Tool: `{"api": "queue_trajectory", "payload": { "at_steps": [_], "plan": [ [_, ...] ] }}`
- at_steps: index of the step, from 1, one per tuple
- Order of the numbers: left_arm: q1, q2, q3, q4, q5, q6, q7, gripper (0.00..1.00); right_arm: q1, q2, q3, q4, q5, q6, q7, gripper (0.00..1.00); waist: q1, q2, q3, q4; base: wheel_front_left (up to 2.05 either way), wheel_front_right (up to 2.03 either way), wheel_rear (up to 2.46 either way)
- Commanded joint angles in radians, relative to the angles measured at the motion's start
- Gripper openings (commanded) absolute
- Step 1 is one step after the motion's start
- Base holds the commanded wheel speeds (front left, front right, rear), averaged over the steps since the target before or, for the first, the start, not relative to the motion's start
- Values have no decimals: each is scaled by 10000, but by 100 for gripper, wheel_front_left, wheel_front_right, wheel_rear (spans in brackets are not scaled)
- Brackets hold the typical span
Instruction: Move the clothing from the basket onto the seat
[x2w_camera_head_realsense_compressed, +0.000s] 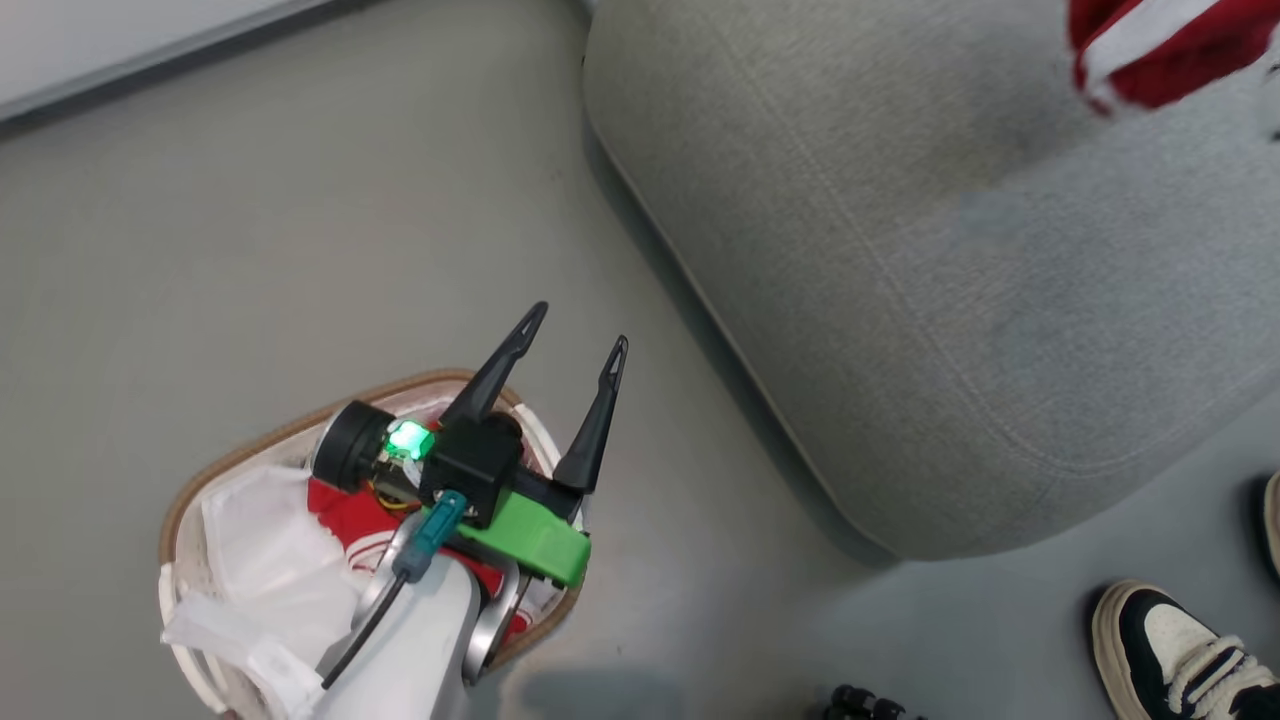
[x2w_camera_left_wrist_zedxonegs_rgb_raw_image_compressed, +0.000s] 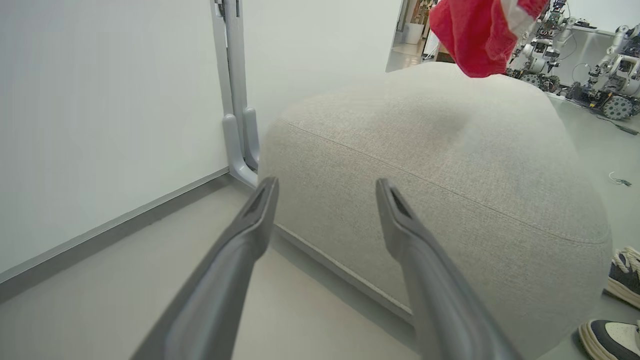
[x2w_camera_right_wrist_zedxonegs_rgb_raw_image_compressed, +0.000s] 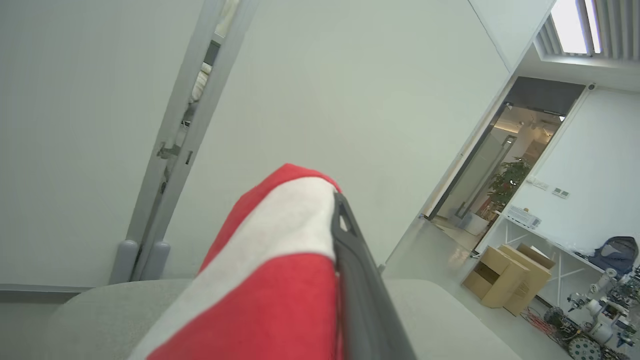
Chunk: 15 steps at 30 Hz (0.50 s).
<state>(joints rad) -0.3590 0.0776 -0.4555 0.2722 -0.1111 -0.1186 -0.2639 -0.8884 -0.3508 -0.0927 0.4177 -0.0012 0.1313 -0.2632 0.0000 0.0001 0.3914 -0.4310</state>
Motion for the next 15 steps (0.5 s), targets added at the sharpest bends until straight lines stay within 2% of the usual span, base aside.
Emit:
{"api": "queue_trajectory", "payload": {
  "at_steps": [1,5,9,15],
  "plan": [
    [-231,97,41,0,92,-37,-10,100,-316,-109,-173,156,-138,-10,-21,0,0,-1,850,681,0,0,0],
    [-451,185,196,-22,165,-49,-10,100,-813,-315,-440,733,-685,-10,-20,0,0,-1,1329,914,0,0,0],
    [-668,219,388,-79,240,-57,-11,100,-1034,-261,-799,1767,-1120,-10,-19,0,0,-1,1844,1122,0,0,0],
    [-1056,240,404,-64,353,-84,-10,100,-347,-157,-2055,3157,-1847,-12,-21,0,0,-1,2344,1617,0,0,0]
  ]
}}
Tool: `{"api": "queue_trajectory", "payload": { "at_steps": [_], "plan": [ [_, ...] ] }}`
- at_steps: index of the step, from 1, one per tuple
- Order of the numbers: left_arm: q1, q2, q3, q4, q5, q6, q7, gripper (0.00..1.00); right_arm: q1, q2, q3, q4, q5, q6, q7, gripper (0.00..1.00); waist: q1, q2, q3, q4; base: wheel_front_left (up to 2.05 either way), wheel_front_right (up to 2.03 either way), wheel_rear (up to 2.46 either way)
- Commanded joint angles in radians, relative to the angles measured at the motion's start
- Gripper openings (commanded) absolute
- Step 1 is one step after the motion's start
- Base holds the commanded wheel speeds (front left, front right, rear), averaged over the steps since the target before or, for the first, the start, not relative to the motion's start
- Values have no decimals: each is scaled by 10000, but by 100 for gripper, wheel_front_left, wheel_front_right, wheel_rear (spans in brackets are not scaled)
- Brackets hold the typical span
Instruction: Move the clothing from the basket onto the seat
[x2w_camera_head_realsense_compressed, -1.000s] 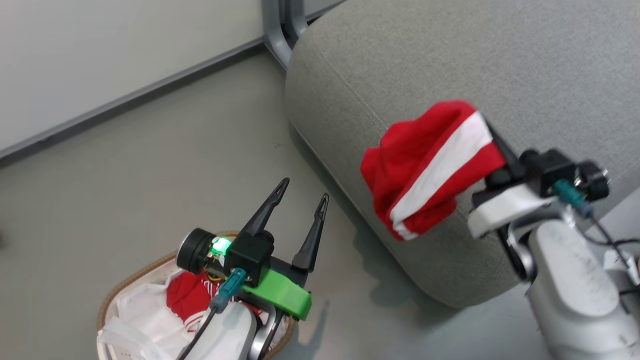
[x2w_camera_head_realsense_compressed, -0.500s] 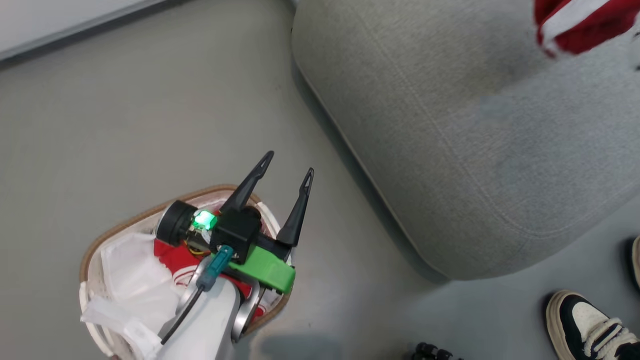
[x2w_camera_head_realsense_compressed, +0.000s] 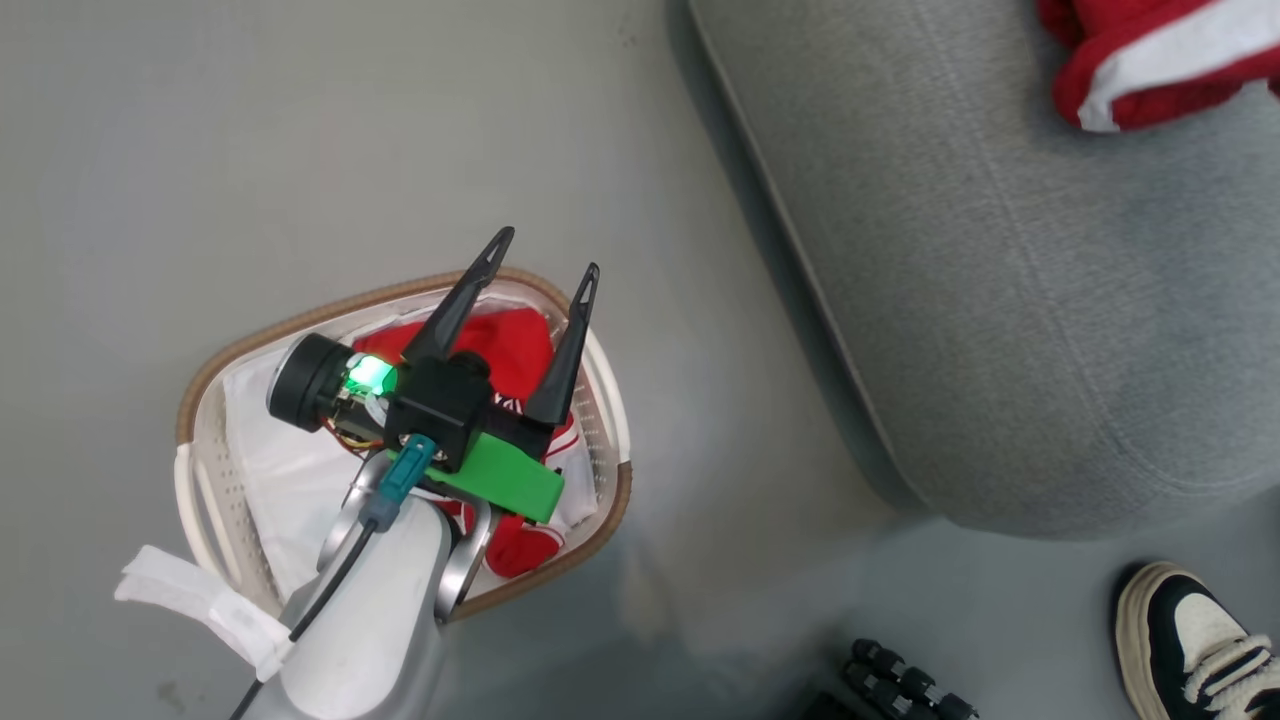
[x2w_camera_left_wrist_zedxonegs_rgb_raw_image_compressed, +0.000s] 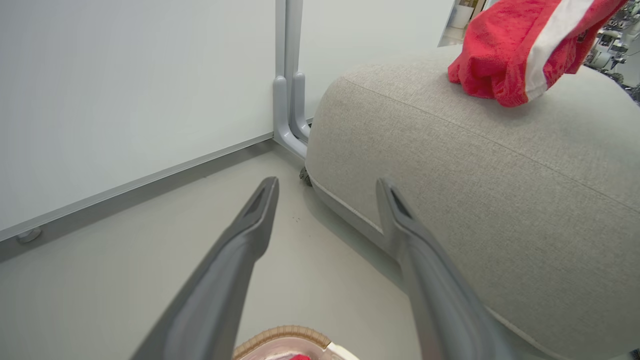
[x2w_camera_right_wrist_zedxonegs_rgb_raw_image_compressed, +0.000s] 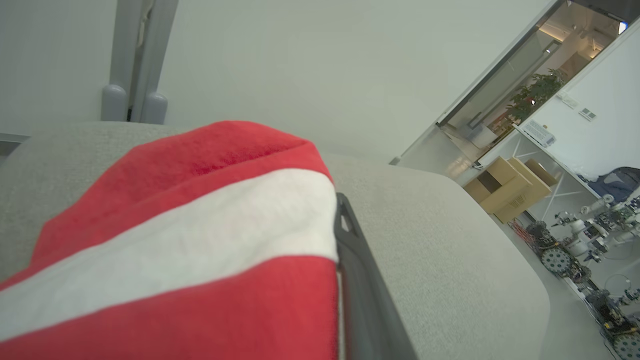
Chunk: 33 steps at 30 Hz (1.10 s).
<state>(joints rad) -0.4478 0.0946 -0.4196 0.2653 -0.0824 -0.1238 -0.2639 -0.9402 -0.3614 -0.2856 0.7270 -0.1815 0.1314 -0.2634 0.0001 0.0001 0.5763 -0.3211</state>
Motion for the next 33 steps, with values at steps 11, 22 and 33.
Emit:
{"api": "queue_trajectory", "payload": {
  "at_steps": [11,22,33],
  "plan": [
    [175,154,568,265,-98,-12,-11,100,1902,650,-3002,579,-748,-14,-19,100,-1,-1,319,629,0,0,0],
    [788,-47,1059,714,-172,6,-11,100,4201,1340,-3248,-136,-530,-14,-17,100,-1,-1,-935,557,0,0,0],
    [1794,-309,1568,1092,-277,111,-9,100,5719,1732,-2641,123,-512,-14,-19,100,-1,-1,-2382,968,0,0,0]
  ]
}}
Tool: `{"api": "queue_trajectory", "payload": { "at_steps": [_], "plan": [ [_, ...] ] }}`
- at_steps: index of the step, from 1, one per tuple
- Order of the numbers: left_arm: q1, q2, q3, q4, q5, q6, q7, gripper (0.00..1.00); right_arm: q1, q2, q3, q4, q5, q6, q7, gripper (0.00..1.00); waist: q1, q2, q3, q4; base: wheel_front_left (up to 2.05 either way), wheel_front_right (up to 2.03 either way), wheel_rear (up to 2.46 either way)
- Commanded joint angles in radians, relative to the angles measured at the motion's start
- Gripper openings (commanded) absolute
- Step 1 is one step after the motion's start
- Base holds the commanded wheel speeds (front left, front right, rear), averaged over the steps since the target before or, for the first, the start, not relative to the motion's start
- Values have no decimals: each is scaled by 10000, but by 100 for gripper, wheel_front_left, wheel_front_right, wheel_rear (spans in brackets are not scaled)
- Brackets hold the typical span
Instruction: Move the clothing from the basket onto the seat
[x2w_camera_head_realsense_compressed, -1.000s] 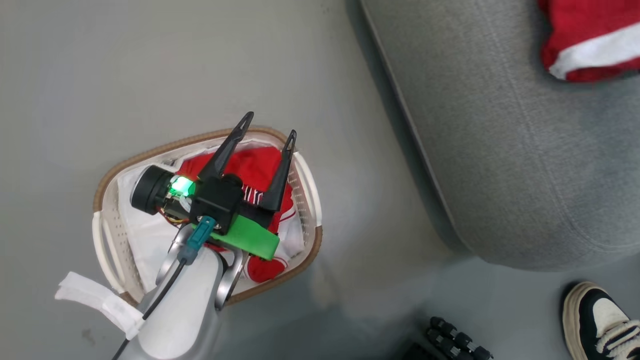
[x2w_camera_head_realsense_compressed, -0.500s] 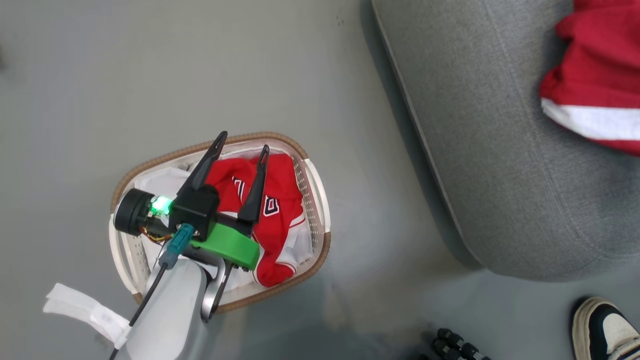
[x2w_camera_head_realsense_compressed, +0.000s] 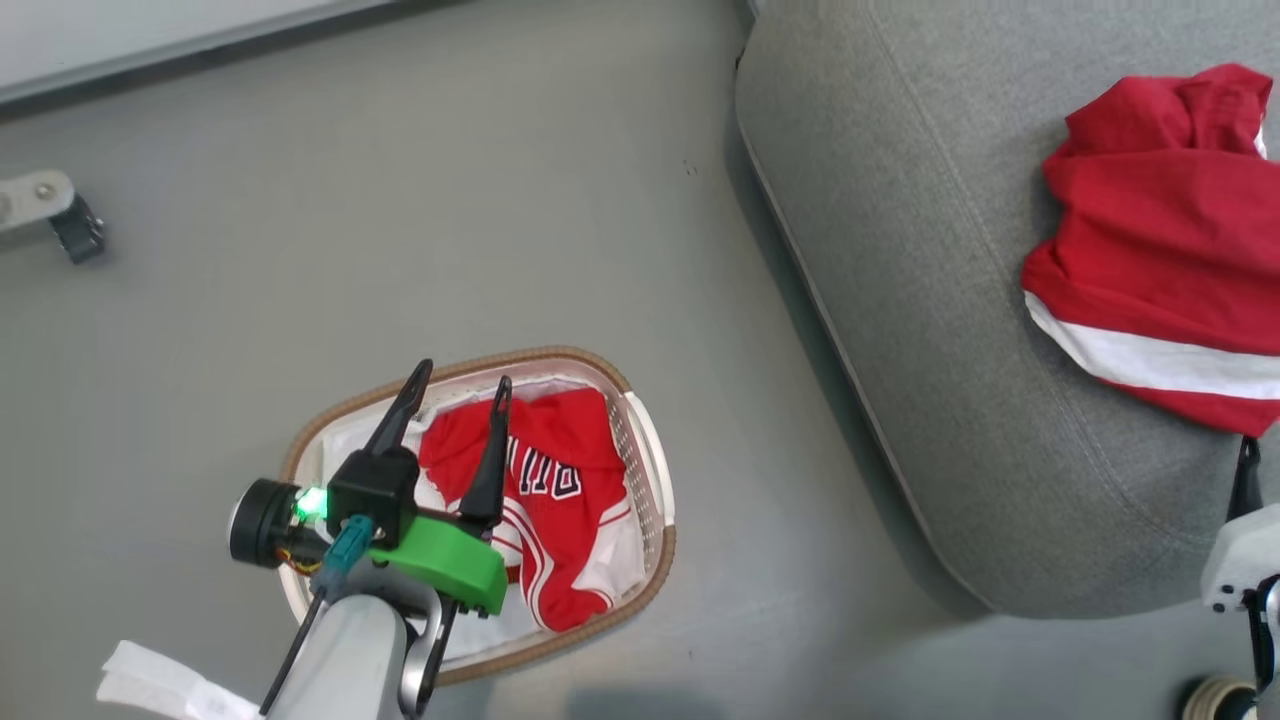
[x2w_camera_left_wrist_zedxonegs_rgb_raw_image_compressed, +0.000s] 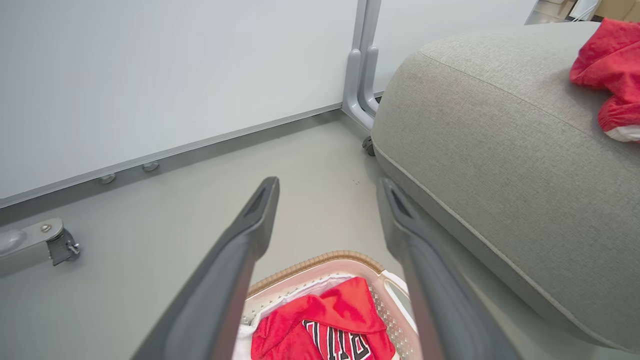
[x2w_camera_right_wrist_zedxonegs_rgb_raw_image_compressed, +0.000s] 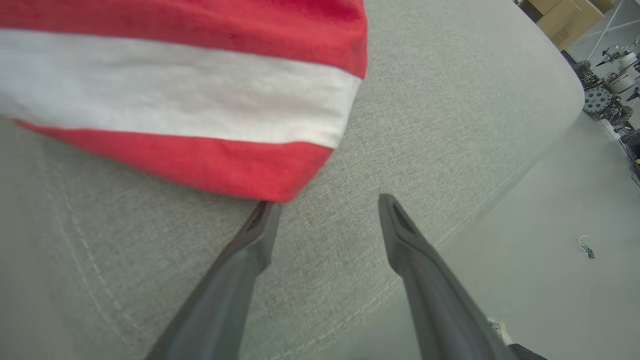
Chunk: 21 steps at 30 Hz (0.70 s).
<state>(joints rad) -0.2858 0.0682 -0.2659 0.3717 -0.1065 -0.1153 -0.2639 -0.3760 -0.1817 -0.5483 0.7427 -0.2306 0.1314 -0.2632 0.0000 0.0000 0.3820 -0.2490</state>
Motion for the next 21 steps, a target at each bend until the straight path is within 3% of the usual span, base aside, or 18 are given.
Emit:
{"api": "queue_trajectory", "payload": {
  "at_steps": [1,9,21],
  "plan": [
    [246,-58,69,43,-52,41,-9,100,120,-101,-40,-107,-45,-14,-21,100,0,0,-520,294,0,0,0],
    [807,-122,382,152,-126,120,-9,100,541,230,1120,-1525,-109,-14,-19,100,0,0,-1145,674,0,0,0],
    [1311,-162,762,-13,-474,498,-9,100,1027,644,3738,-2790,1303,-14,-19,100,0,0,-1990,1699,0,0,0]
  ]
}}
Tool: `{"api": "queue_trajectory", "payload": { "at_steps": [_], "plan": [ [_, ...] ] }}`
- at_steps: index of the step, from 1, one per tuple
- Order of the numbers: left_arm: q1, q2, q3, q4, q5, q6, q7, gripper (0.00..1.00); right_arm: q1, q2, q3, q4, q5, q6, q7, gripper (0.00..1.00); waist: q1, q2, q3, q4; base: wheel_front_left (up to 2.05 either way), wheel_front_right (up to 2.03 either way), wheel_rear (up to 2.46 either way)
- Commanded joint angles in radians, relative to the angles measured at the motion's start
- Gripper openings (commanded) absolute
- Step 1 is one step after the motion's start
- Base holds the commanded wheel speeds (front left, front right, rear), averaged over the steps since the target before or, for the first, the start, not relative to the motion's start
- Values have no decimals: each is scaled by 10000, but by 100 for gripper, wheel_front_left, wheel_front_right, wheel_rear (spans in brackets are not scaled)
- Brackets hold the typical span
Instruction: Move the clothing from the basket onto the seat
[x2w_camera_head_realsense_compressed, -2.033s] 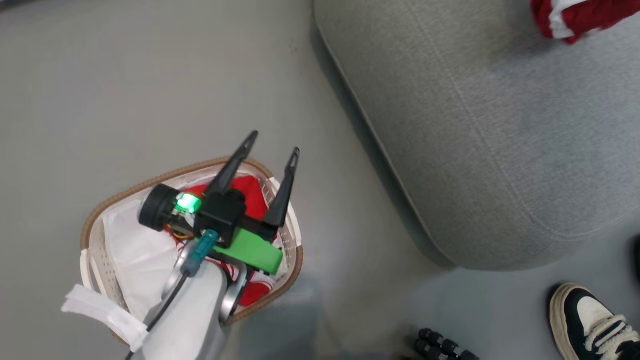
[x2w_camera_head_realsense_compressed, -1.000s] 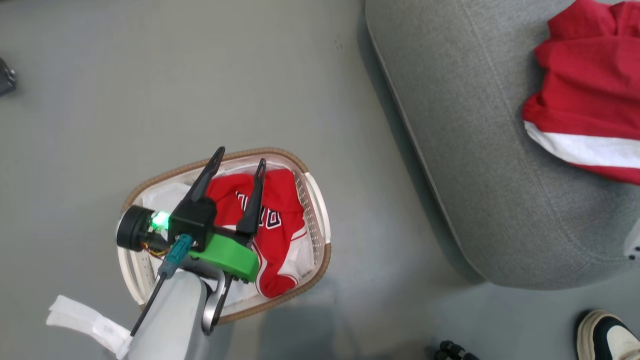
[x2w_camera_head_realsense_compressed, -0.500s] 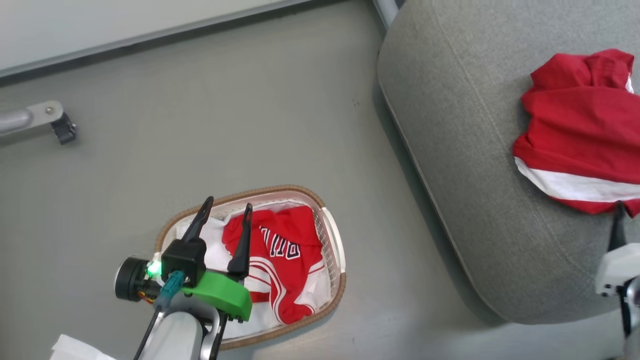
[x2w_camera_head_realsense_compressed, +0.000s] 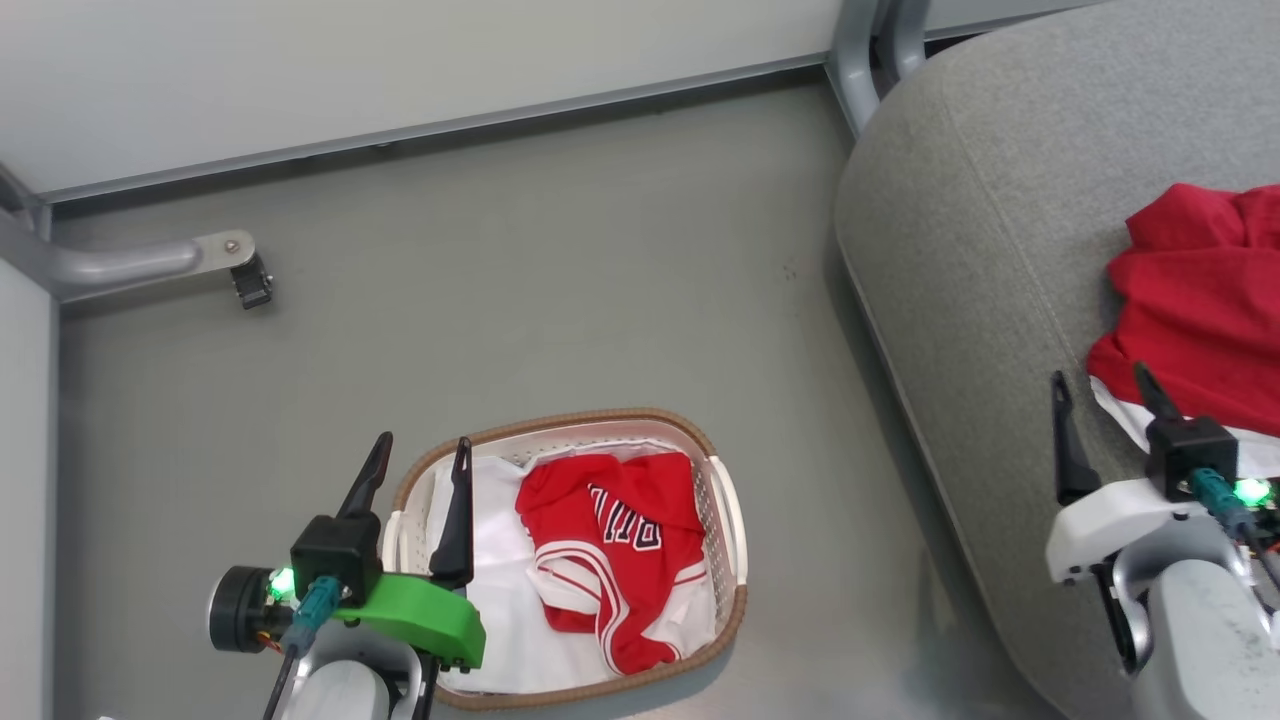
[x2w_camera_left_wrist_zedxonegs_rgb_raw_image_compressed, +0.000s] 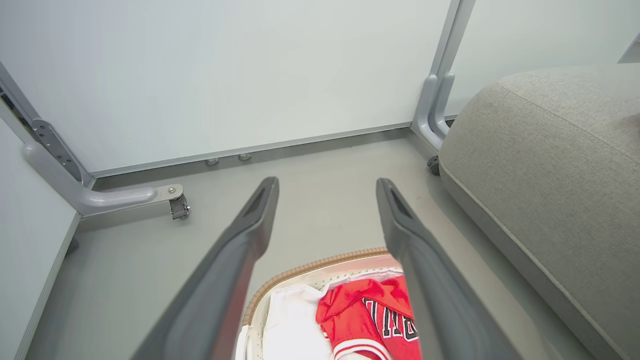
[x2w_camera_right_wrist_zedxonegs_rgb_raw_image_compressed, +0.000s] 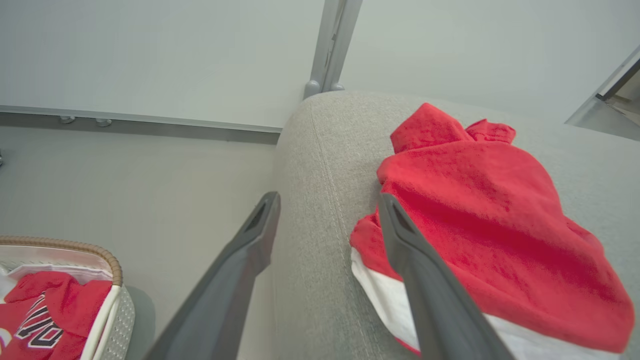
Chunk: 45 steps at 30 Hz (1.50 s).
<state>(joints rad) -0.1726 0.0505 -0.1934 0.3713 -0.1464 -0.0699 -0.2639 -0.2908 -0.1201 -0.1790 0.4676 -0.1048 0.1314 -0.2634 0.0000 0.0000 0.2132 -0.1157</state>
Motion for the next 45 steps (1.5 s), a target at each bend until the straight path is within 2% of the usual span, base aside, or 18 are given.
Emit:
{"api": "queue_trajectory", "payload": {
  "at_steps": [1,11,21,33,45],
  "plan": [
    [220,13,109,-33,-40,116,-9,100,165,88,281,-150,155,-14,-17,100,0,0,-336,454,0,0,0],
    [499,16,1172,-379,171,613,-9,100,183,590,1703,-674,973,-14,-19,100,0,0,-455,1145,0,0,0],
    [1009,15,1597,-757,229,726,-9,100,659,657,2162,-921,1694,-14,-17,100,0,0,-764,1436,0,0,0],
    [1184,16,1024,-402,-89,700,-9,100,739,665,2266,-944,1783,-14,-17,100,0,0,-625,1271,0,0,0],
    [55,22,-206,783,-848,507,-11,100,-237,667,2518,-1787,2018,-12,-17,100,0,0,1114,740,0,0,0]
  ]
}}
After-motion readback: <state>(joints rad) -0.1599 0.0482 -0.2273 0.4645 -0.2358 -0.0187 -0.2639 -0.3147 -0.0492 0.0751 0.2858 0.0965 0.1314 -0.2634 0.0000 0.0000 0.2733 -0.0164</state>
